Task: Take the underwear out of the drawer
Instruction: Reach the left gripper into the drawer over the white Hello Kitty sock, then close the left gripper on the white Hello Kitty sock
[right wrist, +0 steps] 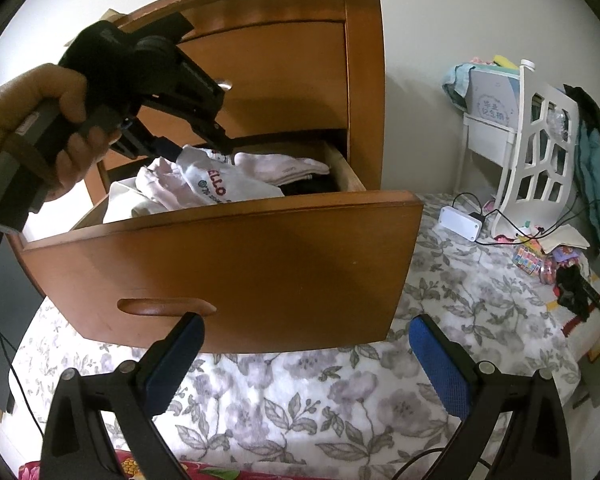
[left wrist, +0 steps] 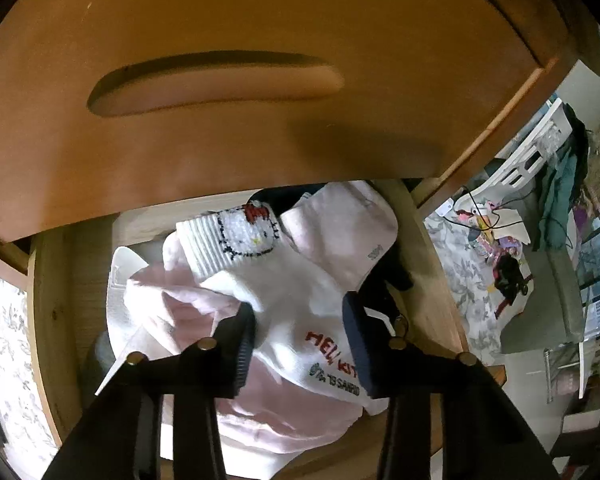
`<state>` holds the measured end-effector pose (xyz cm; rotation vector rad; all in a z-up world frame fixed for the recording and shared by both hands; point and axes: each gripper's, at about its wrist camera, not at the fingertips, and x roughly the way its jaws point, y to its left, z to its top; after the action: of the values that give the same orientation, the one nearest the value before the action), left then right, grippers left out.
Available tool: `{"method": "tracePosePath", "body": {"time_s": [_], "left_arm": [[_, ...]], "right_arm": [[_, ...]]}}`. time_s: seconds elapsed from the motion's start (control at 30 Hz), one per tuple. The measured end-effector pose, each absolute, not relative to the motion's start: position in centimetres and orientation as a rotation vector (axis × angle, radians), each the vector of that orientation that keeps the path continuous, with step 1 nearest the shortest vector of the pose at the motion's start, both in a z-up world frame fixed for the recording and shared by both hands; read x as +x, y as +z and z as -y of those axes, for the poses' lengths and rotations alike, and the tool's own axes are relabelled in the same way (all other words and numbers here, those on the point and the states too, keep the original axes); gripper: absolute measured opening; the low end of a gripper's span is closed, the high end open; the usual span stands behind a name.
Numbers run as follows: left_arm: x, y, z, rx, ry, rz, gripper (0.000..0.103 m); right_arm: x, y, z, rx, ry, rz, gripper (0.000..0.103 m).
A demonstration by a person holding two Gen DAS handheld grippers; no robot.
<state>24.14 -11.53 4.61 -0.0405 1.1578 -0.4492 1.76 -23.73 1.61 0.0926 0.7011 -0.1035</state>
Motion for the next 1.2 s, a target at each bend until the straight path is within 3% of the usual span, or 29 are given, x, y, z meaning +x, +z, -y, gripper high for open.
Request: {"method": "tracePosePath", "body": {"time_s": [0.5, 0.57, 0.7, 1.2], "left_arm": [[24.1, 2.7, 11.4, -0.057, -0.392, -1.156, 0.034], [23.9, 2.7, 11.3, -0.061, -0.387, -1.14, 0.022], [23.5, 2.7, 10.5, -0.107, -0.399, -1.119, 0.01], [19.6, 5.6, 5.9, -0.37, -0.557, -0.913, 0.007]], "right_arm": [[2.0, 1.3, 24.0, 0.103, -0.1, -0.727, 0.103], [2.0, 1.3, 24.0, 0.101, -0.099, -0.728, 0.103], [2.1, 1.3, 23.9, 0.096, -0.1, -0.729, 0.103], [2.2, 1.0, 23.6, 0.071, -0.105, -0.748, 0.103]]}}
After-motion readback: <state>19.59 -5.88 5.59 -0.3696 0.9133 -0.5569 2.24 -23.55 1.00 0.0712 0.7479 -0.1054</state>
